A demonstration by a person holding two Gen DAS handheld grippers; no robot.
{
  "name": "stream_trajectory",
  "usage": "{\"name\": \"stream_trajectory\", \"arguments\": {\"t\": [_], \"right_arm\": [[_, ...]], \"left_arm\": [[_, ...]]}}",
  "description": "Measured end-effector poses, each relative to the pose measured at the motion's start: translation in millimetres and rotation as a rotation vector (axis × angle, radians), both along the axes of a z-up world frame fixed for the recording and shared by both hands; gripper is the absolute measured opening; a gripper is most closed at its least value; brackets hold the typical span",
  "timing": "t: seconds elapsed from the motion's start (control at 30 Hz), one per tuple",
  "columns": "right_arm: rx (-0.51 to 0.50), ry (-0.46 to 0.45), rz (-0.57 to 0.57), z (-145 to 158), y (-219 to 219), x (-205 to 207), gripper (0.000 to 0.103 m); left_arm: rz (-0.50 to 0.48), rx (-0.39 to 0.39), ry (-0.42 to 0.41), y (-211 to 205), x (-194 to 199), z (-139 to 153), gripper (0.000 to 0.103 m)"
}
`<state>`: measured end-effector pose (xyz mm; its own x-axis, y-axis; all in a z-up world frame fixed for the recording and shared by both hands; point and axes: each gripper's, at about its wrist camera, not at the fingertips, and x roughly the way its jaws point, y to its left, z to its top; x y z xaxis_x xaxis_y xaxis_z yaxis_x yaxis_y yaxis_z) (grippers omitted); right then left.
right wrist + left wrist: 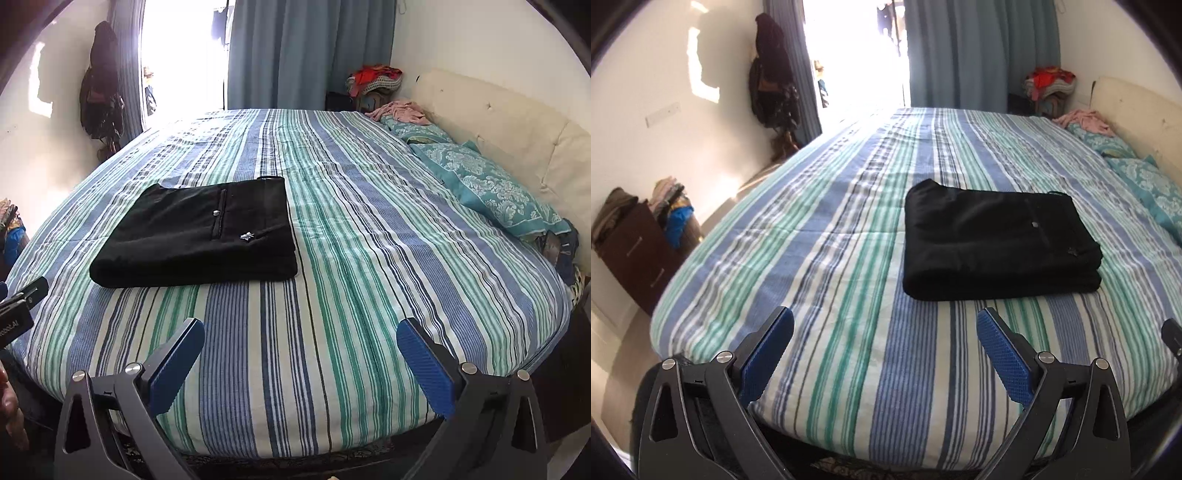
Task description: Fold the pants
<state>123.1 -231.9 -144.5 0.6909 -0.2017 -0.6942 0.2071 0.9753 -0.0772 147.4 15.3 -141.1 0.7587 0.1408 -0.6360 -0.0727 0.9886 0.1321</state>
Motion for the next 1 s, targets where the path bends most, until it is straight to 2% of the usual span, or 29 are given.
{"name": "stream_trajectory", "arguments": {"t": [0.1,0.17,0.27,0.37,1.0], "right_arm": [[-0.006,-0.016,0.020,8,10,-6,0.103],[-0.015,-0.027,0.027,13,15,-11,0.103],[-0.021,-0.042,0.025,23,20,-16,0.103],[-0.034,-0.025,0.024,28,23,-17,0.103],[-0.045,0.003,0.039,21,32,-17,0.103]], "left_arm": [[-0.036,0.136,-0.049,-14,-9,7,0.100],[-0.049,0.156,-0.040,-18,-12,13,0.100],[-0.064,0.081,0.011,-14,-11,22,0.101],[-0.110,0.044,0.055,-13,-9,25,0.101],[-0.117,-0.033,0.105,-10,-11,21,0.102]]}}
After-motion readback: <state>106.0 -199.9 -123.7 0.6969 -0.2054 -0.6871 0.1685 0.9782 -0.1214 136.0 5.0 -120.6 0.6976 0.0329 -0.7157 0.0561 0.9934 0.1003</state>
